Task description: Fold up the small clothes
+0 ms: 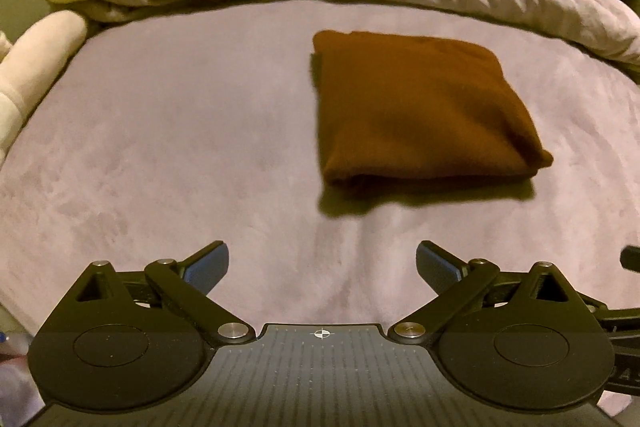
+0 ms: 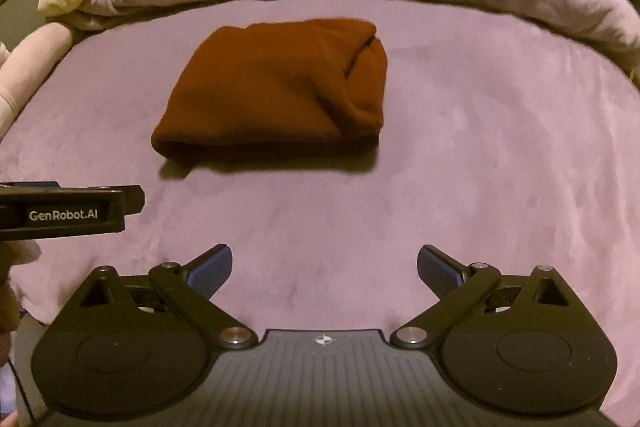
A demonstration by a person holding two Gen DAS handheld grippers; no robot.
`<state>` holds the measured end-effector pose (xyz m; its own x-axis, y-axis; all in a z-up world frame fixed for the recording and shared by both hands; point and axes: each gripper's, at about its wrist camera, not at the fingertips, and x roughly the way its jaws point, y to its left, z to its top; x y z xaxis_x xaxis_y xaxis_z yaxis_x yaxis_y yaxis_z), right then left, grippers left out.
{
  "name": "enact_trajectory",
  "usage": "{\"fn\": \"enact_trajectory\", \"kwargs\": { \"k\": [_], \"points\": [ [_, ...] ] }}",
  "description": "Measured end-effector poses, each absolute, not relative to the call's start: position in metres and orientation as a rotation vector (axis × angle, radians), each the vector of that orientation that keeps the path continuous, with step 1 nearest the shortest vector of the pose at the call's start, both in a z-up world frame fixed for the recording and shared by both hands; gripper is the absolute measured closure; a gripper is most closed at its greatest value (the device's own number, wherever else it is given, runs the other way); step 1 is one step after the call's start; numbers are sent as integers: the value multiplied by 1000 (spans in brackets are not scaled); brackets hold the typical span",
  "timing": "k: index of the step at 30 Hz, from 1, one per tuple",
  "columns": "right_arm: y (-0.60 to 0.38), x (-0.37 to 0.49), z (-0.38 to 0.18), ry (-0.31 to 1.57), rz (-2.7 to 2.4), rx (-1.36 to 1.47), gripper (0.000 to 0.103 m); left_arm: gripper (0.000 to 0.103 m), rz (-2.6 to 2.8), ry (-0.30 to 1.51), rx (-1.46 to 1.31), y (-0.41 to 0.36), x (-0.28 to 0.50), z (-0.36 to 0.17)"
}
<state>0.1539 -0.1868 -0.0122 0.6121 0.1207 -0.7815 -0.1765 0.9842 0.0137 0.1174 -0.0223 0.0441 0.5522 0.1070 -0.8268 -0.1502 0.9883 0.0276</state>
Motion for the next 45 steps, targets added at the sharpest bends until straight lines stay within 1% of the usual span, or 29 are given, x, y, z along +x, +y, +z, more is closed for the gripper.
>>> {"fn": "enact_trajectory", "kwargs": {
  "k": [11,20,45],
  "points": [
    [-173,162,-8,932,125,-91,4,0,157,963,-46,-20,113,51],
    [-171,163,-8,914,100,-96,4,0,163,939,-13,-24,113,54],
    [-175,165,-6,918,90,-71,4,0,142,968,-40,-24,112,49]
  ]
}}
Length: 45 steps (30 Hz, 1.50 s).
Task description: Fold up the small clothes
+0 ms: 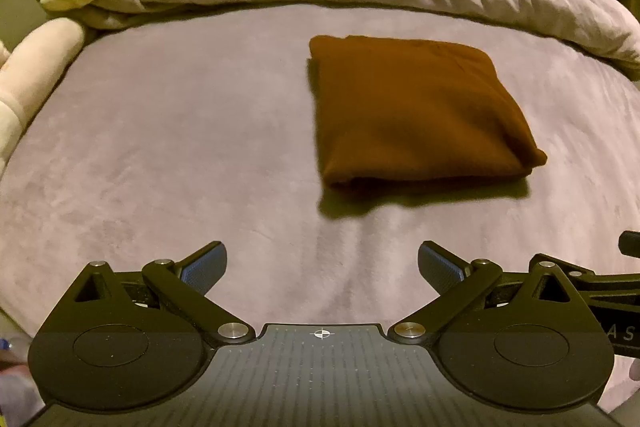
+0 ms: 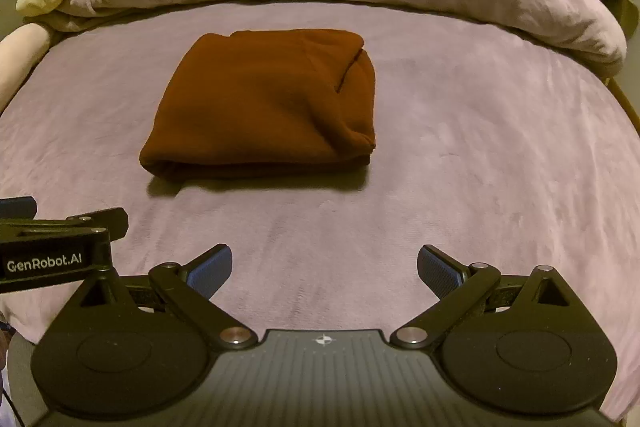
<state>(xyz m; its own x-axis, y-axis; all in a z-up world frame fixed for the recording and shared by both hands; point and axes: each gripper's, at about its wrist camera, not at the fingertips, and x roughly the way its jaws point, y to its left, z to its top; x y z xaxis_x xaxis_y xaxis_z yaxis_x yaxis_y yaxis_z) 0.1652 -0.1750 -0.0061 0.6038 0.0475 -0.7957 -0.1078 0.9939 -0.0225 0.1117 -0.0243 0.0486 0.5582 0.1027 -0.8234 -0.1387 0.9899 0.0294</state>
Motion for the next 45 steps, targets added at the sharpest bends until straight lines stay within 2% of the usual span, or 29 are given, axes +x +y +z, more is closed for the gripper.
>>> {"fn": "enact_trajectory", "kwargs": {
  "k": [45],
  "points": [
    [-177,162,-4,895,65,-71,4,0,130,982,-41,-22,109,49]
  ]
}}
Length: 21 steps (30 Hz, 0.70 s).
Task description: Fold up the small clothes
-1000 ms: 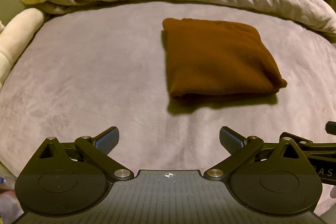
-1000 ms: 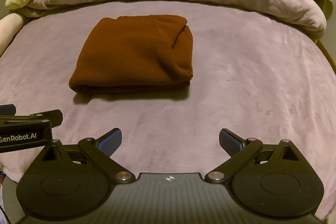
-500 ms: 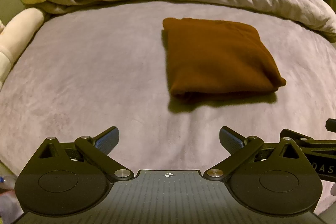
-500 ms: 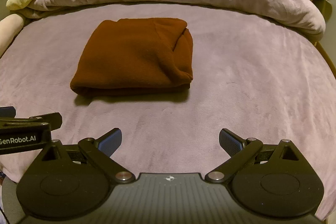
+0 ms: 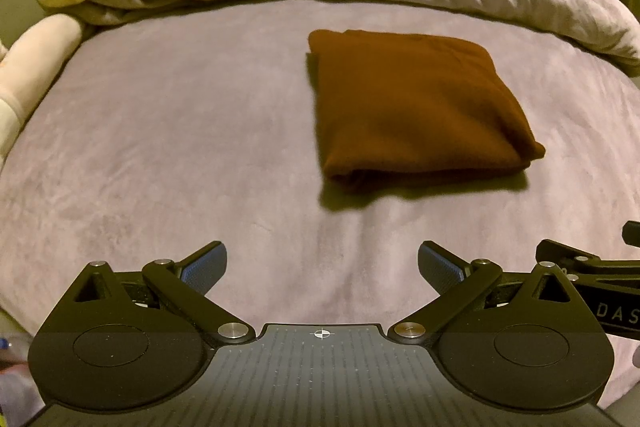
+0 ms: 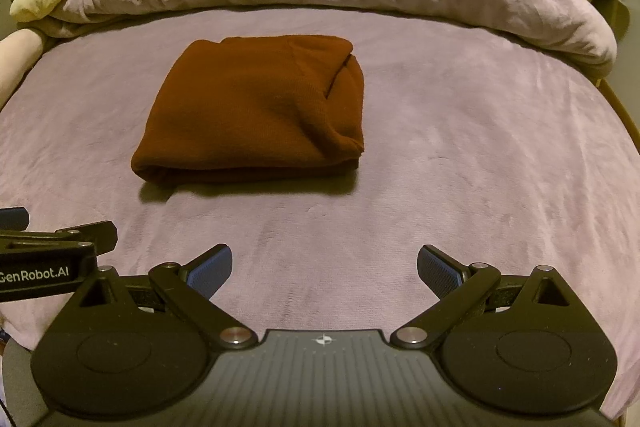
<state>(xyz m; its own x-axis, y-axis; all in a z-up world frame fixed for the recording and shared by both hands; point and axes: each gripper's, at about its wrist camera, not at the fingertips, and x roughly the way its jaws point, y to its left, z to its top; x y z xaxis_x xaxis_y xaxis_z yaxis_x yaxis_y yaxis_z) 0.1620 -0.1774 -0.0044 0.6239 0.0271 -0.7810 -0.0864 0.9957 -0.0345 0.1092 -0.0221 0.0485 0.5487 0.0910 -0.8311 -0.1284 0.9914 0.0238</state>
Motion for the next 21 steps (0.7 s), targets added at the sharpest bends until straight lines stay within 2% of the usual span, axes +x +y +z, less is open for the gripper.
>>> {"fn": "enact_trajectory", "kwargs": {
  "k": [21],
  "points": [
    [-182,161,-4,882,55,-70,4,0,113,980,-34,-28,108,48]
  ]
}}
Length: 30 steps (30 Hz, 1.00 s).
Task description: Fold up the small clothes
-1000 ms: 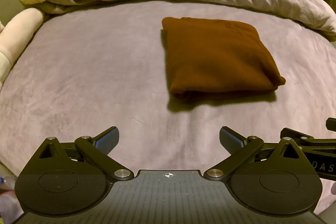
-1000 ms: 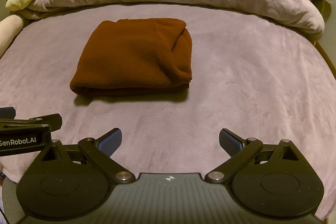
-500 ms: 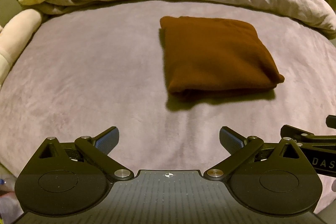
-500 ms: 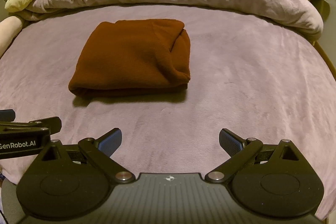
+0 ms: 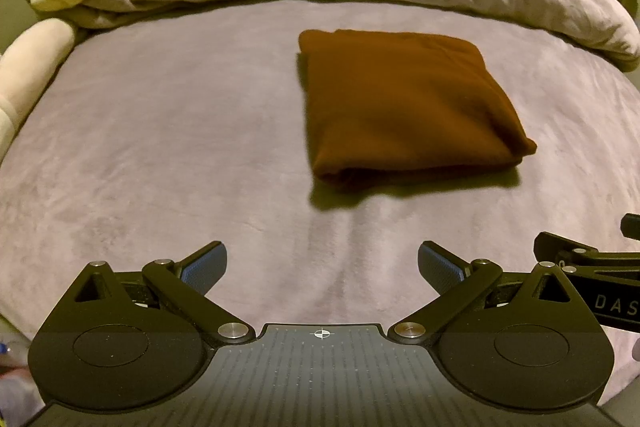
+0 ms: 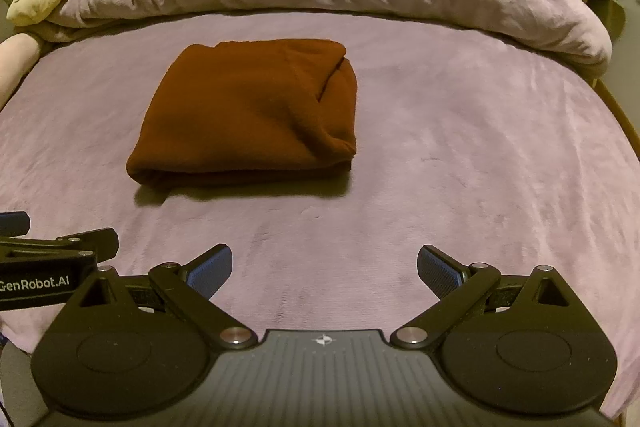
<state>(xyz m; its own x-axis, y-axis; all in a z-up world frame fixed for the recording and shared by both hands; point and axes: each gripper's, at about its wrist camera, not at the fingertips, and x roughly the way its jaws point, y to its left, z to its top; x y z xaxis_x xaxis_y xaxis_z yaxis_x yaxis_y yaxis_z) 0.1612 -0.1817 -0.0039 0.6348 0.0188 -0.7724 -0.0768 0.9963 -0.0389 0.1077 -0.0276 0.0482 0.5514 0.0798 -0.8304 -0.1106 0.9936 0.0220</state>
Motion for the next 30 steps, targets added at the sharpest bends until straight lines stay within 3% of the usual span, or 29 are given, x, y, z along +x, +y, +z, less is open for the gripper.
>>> {"fn": "enact_trajectory", "kwargs": {
  "k": [30],
  "points": [
    [-181,156,-1,866,42,-66,4,0,93,981,-2,-33,105,48]
  ]
}}
